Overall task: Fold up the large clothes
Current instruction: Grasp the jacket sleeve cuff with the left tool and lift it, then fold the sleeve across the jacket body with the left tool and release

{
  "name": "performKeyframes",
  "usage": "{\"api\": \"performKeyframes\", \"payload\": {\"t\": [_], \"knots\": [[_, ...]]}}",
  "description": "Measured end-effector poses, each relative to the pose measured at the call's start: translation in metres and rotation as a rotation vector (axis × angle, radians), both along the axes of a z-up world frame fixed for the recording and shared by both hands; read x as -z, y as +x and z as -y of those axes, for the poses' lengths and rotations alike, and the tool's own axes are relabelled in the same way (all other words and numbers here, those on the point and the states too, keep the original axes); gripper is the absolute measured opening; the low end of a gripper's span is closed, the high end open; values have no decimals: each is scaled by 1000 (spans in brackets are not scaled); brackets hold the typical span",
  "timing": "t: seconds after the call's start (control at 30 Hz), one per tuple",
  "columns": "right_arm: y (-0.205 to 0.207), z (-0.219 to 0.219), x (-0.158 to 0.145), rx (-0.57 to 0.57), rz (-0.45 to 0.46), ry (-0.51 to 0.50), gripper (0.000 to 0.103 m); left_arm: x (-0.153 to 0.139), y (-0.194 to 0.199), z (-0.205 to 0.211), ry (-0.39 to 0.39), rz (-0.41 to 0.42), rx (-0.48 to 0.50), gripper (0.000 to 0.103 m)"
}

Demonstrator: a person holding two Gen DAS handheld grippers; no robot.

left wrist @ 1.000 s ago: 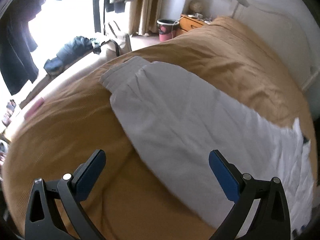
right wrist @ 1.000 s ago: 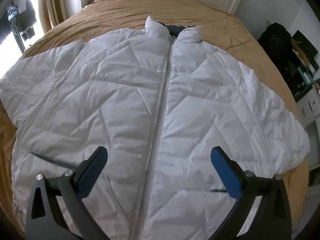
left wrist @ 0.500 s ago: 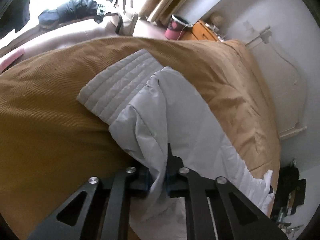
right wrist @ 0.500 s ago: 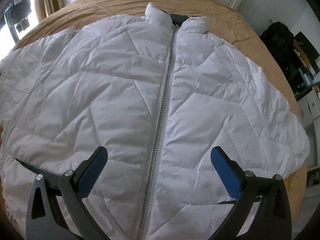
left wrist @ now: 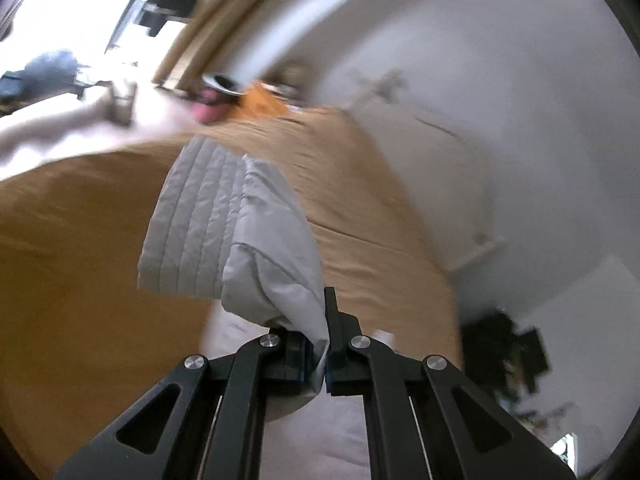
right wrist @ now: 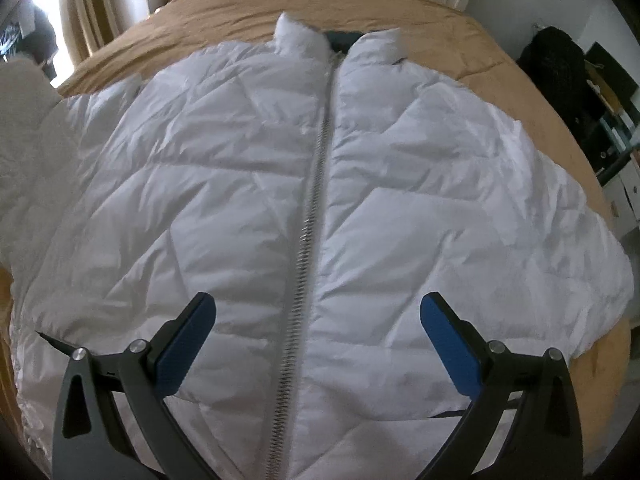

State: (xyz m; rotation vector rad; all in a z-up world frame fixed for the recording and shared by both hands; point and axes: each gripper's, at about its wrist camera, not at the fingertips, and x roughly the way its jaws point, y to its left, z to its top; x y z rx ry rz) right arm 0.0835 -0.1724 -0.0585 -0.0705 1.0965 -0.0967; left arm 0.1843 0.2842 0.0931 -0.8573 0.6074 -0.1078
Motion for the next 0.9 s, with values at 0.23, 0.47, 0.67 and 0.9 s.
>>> {"api": "performKeyframes", "payload": {"t": [0.23, 0.47, 0.67, 0.9], "knots": [[-7, 52, -26, 68, 75, 41, 101, -12, 15, 202, -68, 26, 331, 4], [-26, 148, -30, 280, 103, 81, 101, 91, 30, 407, -26, -134, 649, 4], [-45, 228, -18, 483, 89, 128, 101, 201, 20, 493, 88, -369, 789, 4], [-43, 236, -22, 515, 108, 141, 101, 212, 9, 469, -62, -438, 815, 12]]}}
